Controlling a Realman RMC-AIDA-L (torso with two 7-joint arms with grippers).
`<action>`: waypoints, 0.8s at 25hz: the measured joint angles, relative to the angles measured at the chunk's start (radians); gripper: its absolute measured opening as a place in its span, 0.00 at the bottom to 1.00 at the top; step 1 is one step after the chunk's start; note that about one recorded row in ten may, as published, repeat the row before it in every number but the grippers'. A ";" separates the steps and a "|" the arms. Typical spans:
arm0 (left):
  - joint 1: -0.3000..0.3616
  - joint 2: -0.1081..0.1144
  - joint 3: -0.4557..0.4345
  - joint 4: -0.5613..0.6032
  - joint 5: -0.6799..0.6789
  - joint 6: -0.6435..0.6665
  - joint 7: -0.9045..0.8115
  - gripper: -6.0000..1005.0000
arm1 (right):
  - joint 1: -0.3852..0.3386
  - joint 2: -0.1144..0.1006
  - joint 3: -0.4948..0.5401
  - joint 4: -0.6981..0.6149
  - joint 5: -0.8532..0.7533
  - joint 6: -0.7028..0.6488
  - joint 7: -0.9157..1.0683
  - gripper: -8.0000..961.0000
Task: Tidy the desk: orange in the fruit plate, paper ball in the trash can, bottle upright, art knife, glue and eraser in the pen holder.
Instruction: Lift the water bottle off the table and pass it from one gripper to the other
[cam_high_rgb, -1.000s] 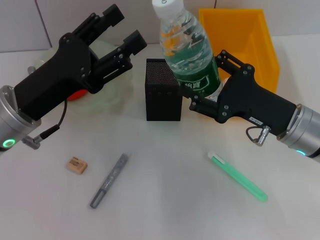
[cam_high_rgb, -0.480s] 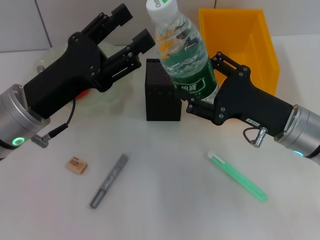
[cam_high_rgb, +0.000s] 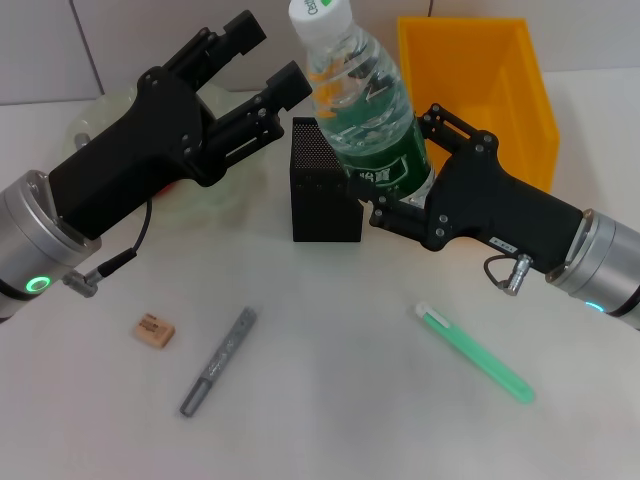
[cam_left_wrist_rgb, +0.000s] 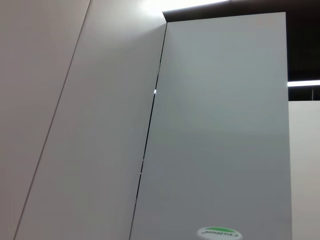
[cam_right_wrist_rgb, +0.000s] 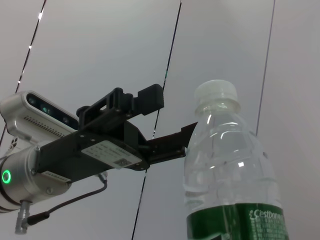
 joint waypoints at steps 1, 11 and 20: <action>0.000 0.000 0.000 0.000 0.000 0.000 0.000 0.76 | 0.000 0.000 0.000 0.000 0.000 -0.002 0.000 0.80; -0.001 0.000 0.006 0.000 0.000 0.000 0.001 0.76 | -0.001 0.000 0.000 0.000 0.000 -0.008 0.000 0.80; 0.002 0.000 0.011 0.000 0.000 0.002 0.001 0.76 | -0.002 0.000 -0.002 0.000 0.000 -0.012 0.000 0.80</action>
